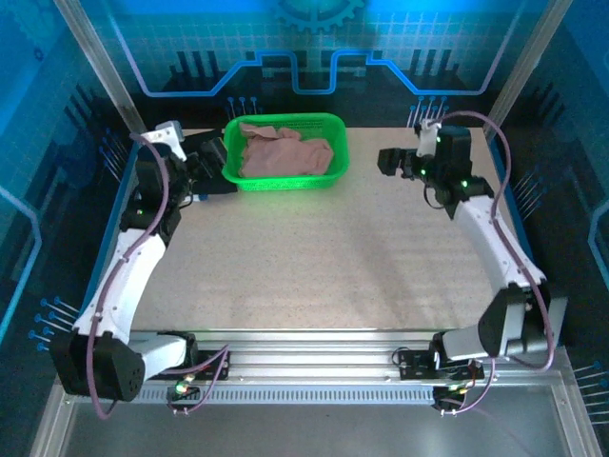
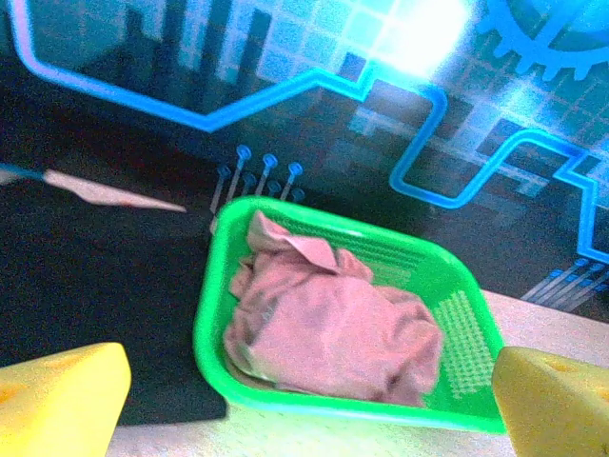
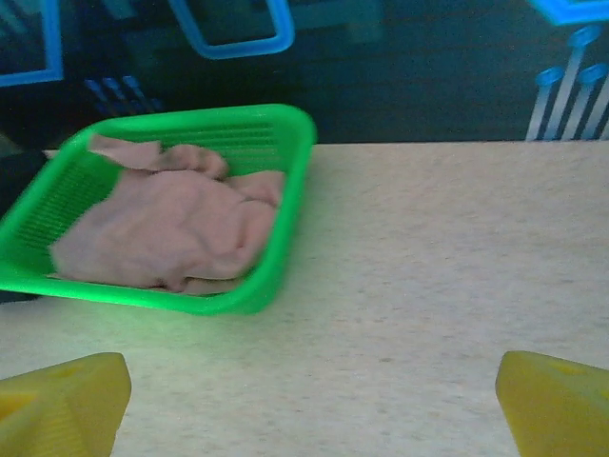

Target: Fold and stack the t-shirts

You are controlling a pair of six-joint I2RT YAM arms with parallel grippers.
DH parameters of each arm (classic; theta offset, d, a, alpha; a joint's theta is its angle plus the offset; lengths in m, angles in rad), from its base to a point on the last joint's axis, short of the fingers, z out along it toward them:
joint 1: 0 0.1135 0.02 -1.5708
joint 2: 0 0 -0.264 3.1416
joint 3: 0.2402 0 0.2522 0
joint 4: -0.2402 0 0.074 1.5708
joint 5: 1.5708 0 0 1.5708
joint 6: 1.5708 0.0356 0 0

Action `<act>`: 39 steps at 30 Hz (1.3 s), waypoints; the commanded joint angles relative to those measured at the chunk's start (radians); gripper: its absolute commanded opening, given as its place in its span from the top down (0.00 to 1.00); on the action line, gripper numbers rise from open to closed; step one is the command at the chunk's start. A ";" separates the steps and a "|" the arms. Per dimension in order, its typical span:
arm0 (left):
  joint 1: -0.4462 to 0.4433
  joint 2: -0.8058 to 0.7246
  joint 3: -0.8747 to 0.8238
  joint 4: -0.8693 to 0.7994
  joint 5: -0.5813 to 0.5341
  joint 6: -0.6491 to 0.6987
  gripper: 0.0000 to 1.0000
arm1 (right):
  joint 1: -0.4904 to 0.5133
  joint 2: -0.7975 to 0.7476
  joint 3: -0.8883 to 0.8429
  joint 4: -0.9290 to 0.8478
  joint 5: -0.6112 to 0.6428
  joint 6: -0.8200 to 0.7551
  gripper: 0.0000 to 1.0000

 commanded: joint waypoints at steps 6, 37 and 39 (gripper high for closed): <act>-0.084 0.094 0.035 -0.199 0.136 -0.161 0.01 | 0.024 0.449 0.331 -0.190 -0.272 0.225 0.08; -0.242 0.060 0.143 -0.355 0.024 -0.037 0.01 | 0.141 0.618 0.340 -0.069 -0.096 0.484 0.92; -0.298 0.144 0.212 -0.368 -0.005 -0.015 0.01 | 0.153 0.530 0.240 -0.083 -0.070 0.509 0.96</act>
